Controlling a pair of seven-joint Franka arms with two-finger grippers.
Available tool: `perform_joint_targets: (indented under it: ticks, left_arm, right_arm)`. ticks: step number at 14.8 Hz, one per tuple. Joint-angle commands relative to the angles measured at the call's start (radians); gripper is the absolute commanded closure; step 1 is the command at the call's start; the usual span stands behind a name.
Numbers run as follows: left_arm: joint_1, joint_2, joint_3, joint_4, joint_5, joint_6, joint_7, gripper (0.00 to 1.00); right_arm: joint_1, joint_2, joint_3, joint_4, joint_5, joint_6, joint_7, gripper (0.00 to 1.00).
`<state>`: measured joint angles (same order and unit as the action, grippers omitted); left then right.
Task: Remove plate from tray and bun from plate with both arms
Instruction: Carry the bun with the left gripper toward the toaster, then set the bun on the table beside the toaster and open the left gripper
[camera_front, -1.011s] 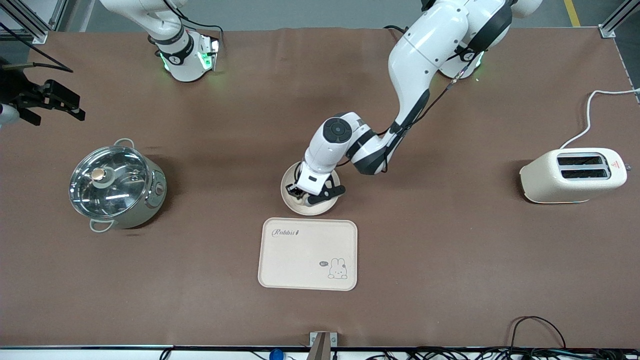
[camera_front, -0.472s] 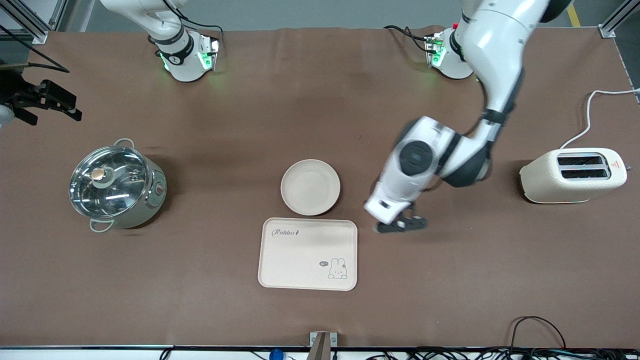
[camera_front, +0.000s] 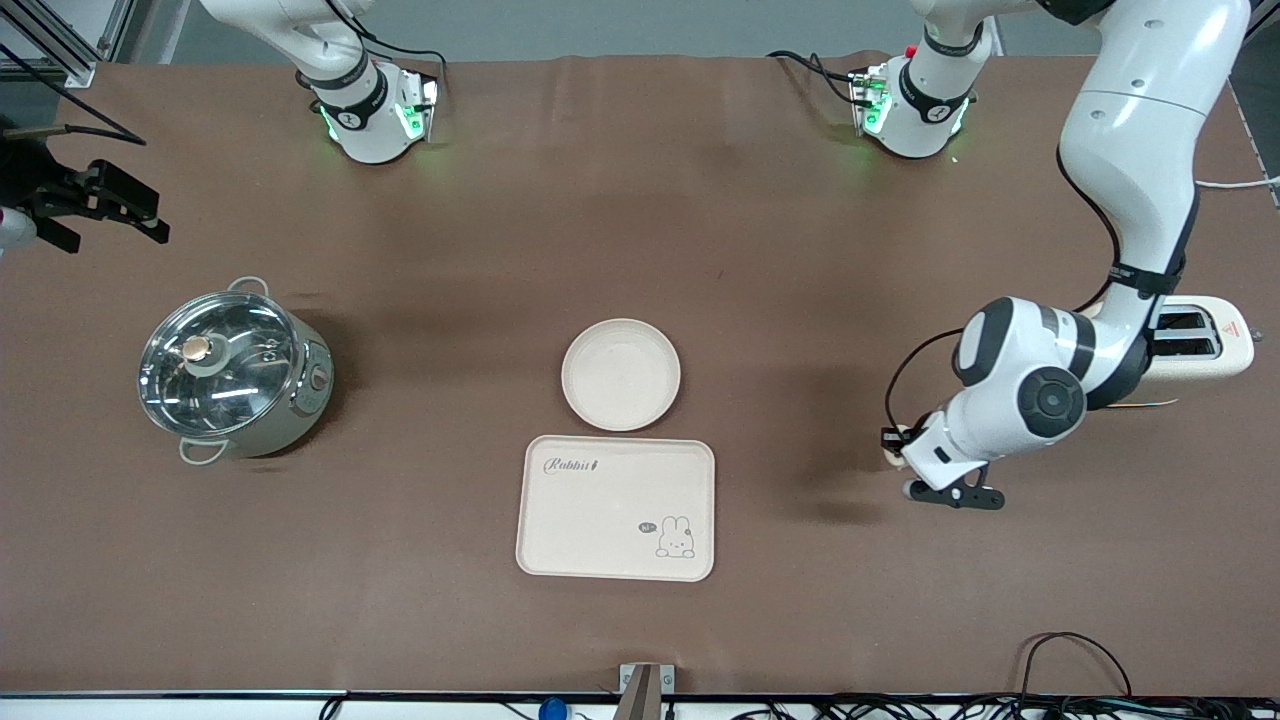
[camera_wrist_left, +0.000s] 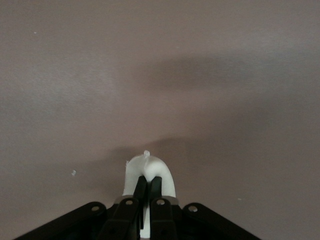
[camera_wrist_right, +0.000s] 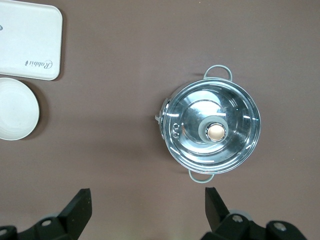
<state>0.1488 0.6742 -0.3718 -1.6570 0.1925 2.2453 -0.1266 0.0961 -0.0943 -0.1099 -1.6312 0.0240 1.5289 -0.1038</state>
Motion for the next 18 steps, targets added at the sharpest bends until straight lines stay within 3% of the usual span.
perform_joint_targets:
  ticks: [1,2,6,9,12,18]
  left_arm:
    - [0.020,0.028,-0.016,-0.003,0.022,0.043,0.048,0.19]
    - [0.023,0.041,-0.012,-0.001,0.024,0.059,0.056,0.00]
    - [0.023,0.004,-0.015,0.034,0.024,0.048,0.067,0.00]
    - [0.017,-0.074,-0.022,0.112,0.024,-0.076,0.067,0.00]
    - [0.021,-0.177,-0.025,0.161,0.016,-0.189,0.068,0.00]
    - [0.046,-0.410,-0.015,0.160,-0.027,-0.381,0.091,0.00]
  right_arm:
    - [-0.009,-0.012,0.010,-0.006,-0.002,0.005,-0.008,0.00]
    - [-0.009,-0.013,0.010,-0.006,-0.004,0.005,-0.008,0.00]
    - [-0.007,-0.012,0.010,-0.007,-0.002,0.005,-0.008,0.00]
    - [-0.007,-0.010,0.010,-0.006,-0.002,0.014,-0.008,0.00]
    - [-0.009,-0.010,0.009,-0.006,-0.001,0.019,-0.008,0.00]
    - [-0.016,-0.008,0.007,-0.007,-0.002,0.025,-0.014,0.00]
